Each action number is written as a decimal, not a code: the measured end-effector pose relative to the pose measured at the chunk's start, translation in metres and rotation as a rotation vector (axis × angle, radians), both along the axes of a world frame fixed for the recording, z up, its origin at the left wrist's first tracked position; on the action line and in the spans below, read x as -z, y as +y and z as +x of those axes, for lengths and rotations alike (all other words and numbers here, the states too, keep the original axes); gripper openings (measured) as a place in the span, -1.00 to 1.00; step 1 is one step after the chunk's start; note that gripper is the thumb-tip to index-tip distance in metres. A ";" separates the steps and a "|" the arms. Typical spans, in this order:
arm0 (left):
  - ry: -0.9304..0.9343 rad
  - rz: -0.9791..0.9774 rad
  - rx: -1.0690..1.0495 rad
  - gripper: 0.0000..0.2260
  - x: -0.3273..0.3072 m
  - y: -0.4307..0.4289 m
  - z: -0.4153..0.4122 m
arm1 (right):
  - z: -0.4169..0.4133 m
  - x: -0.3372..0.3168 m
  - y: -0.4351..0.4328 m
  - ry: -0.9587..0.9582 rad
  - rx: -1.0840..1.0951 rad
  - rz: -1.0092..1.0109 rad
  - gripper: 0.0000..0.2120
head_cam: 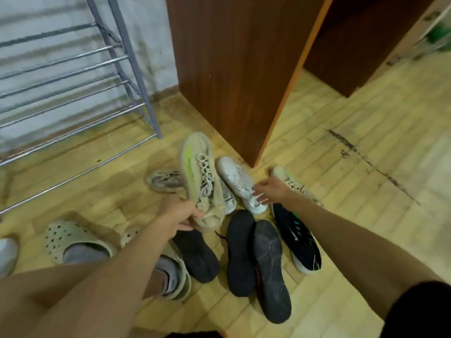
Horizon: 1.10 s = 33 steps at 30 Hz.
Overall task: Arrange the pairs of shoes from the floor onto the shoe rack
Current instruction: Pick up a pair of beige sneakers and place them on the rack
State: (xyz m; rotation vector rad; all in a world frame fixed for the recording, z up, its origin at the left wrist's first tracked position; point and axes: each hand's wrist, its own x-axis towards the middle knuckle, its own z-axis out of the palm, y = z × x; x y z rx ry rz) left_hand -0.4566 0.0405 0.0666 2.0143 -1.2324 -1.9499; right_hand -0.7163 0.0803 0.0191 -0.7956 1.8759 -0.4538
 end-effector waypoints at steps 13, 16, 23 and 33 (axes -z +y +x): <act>0.083 -0.017 0.170 -0.68 0.007 0.038 -0.064 | -0.068 0.092 0.102 0.509 0.129 0.122 -0.61; 0.103 -0.030 0.209 -0.69 0.010 0.029 -0.078 | -0.082 0.107 0.100 0.598 0.169 0.134 -0.47; 0.122 -0.027 0.217 -0.70 0.025 0.006 -0.094 | -0.087 0.137 0.076 0.641 0.245 0.254 -0.36; 0.084 0.008 0.125 -0.69 0.029 0.008 -0.082 | -0.096 0.110 0.056 0.832 0.063 0.269 -0.83</act>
